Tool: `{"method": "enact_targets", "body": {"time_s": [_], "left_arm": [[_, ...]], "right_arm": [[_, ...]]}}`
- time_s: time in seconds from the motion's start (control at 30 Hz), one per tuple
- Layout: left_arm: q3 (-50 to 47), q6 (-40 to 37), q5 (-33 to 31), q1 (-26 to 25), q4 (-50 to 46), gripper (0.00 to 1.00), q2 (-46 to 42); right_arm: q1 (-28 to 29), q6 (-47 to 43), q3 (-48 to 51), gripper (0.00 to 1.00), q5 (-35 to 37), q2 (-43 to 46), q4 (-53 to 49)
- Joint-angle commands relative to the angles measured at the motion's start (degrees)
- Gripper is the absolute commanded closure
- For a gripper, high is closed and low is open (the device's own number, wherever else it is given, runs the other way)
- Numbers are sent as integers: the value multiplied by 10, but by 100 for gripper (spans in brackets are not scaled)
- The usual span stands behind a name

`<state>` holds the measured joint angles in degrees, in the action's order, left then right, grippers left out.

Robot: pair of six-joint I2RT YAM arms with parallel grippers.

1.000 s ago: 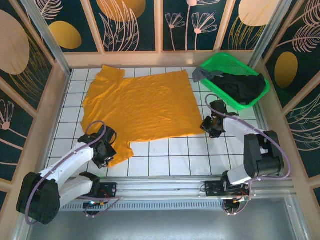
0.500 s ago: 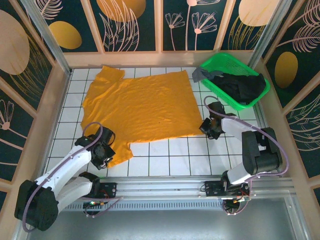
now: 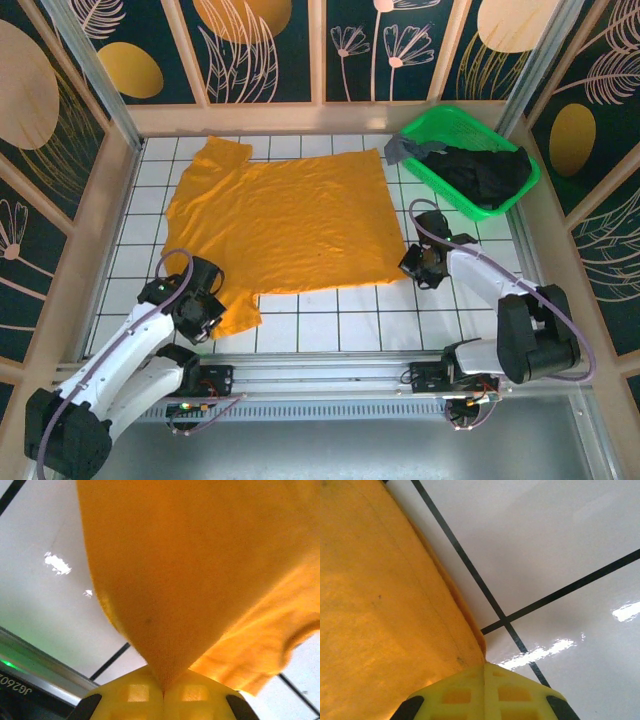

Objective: Fold and stack the t-shirts

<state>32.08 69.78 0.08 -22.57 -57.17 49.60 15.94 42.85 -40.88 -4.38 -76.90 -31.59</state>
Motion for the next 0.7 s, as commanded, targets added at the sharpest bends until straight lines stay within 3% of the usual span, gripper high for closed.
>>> {"method": "enact_targets", "body": {"time_s": [0.0,0.17,0.4,0.67], "left_arm": [[65,7,-28,-2,53,100,34],[150,-12,-31,19,123,100,124],[251,-83,-32,95,169,100,210],[335,-140,-75,133,187,100,304]], "right_arm": [[-10,17,-30,100,-7,-19,-14],[-29,32,-92,100,-28,-51,-8],[-58,64,-168,100,-64,-127,23],[-64,79,-267,100,-46,-215,20]]}}
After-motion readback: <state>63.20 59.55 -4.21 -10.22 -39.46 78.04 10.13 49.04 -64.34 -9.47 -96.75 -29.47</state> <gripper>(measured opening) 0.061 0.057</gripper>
